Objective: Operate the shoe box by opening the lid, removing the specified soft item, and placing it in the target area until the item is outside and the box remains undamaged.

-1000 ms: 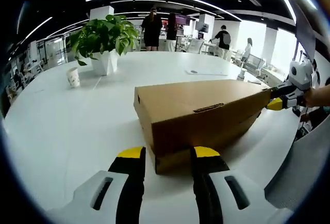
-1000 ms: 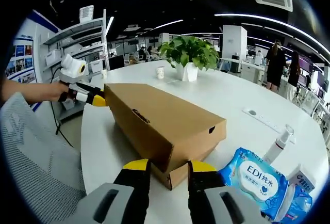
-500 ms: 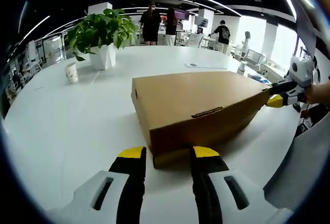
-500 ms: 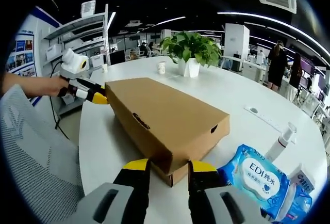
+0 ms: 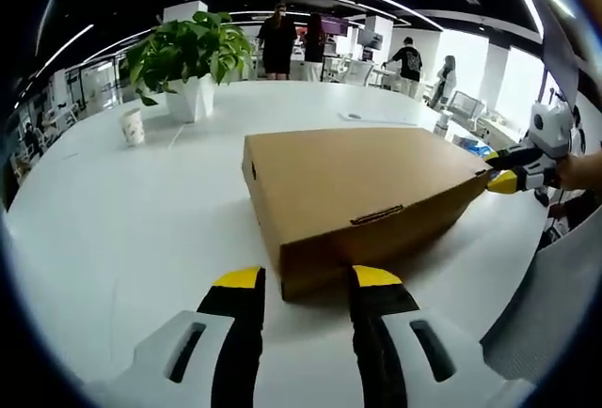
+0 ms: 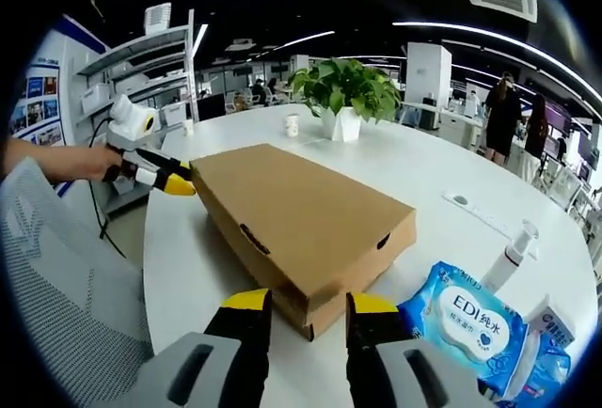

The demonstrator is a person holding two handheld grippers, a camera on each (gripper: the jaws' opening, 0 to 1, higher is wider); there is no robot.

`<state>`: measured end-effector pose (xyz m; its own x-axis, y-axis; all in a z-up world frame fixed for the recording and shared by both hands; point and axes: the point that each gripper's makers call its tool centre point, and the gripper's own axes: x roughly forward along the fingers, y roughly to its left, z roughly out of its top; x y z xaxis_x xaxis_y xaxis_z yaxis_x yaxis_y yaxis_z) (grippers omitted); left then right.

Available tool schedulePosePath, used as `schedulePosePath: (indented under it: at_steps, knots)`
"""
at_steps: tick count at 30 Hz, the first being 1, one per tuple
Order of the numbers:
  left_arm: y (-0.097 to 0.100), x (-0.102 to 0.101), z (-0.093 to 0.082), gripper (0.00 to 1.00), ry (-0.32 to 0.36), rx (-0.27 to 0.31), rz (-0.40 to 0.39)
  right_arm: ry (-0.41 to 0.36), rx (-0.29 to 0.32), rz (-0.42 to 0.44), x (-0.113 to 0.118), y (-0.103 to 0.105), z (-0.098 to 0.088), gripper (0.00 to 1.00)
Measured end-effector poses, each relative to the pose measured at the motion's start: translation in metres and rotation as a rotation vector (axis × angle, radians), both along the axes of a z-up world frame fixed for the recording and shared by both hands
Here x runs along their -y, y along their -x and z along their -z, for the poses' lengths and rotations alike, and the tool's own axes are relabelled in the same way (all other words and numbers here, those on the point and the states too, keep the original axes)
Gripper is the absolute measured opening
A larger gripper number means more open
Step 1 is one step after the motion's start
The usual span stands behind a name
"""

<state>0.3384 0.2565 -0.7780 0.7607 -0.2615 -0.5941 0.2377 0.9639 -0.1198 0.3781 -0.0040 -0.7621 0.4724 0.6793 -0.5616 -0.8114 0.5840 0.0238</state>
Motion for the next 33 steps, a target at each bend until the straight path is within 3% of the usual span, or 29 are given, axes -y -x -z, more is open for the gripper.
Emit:
schedulePosePath:
  at_steps: [10,33]
  knots:
    - [-0.002,0.006,-0.004,0.31,0.010,0.008,0.032,-0.013,0.021,-0.011,-0.005,-0.004,-0.007,0.29]
    - [-0.004,0.005,0.011,0.31,0.004,-0.027,0.038,0.040,0.024,-0.012,-0.007,-0.001,0.008,0.27]
